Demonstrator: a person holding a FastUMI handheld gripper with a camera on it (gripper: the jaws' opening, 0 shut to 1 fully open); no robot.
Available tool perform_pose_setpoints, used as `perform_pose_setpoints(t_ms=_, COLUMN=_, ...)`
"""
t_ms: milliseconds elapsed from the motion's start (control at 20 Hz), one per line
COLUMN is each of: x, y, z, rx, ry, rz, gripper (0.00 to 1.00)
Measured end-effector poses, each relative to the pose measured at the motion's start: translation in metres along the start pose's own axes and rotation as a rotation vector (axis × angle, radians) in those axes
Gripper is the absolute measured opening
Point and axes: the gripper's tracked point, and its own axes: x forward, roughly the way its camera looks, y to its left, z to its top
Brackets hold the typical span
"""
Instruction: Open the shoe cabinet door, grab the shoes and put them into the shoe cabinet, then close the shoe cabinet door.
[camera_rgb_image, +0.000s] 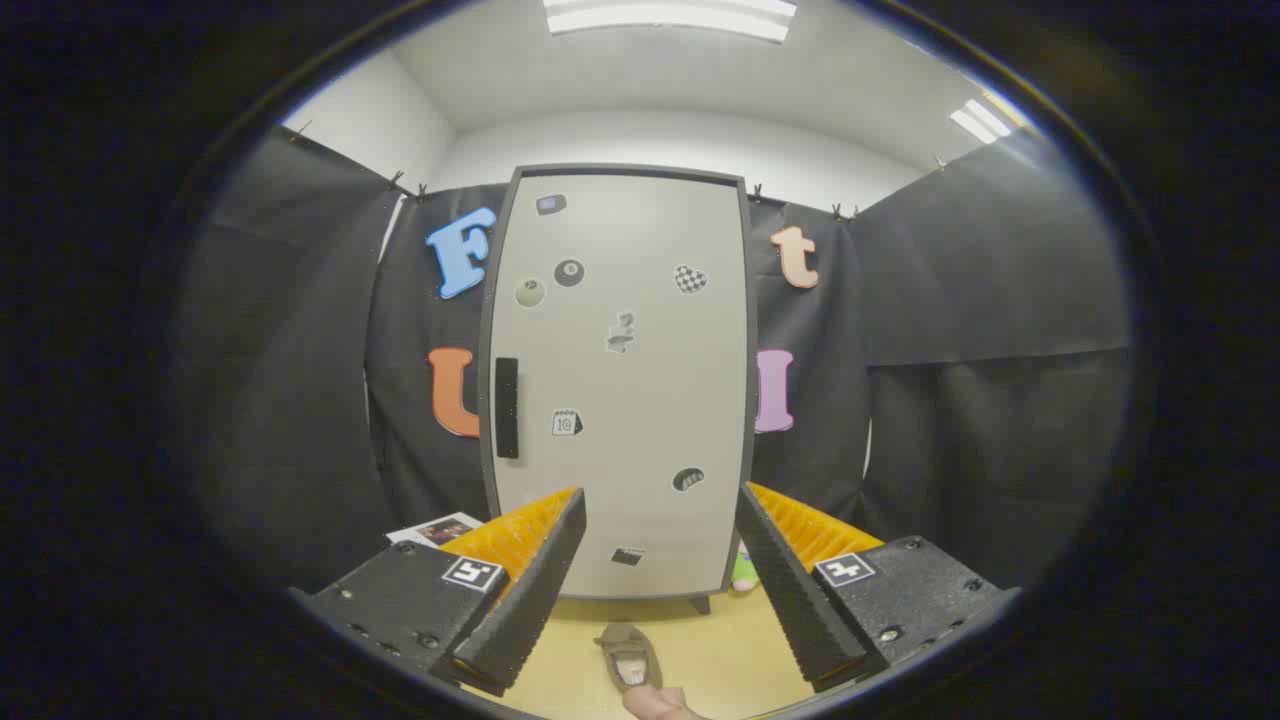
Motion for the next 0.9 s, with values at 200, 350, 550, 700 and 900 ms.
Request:
perform_pose_setpoints(t_ms=200, x=0.0, y=0.006, z=0.001, rx=-0.016, ry=0.012, rz=0.011, gripper=0.99)
perform_pose_setpoints(t_ms=350, x=0.003, y=0.009, z=-0.001, rx=0.005, ry=0.034, rz=0.027, gripper=0.99)
perform_pose_setpoints(t_ms=550, x=0.008, y=0.016, z=0.007, rx=0.036, ry=0.014, rz=0.063, gripper=0.98)
perform_pose_setpoints(t_ms=700, x=0.022, y=0.021, z=0.019, rx=0.009, ry=-0.012, rz=0.08, gripper=0.99)
perform_pose_setpoints(t_ms=900, x=0.049, y=0.047, z=0.022, rx=0.022, ry=0.018, rz=0.149, gripper=0.99)
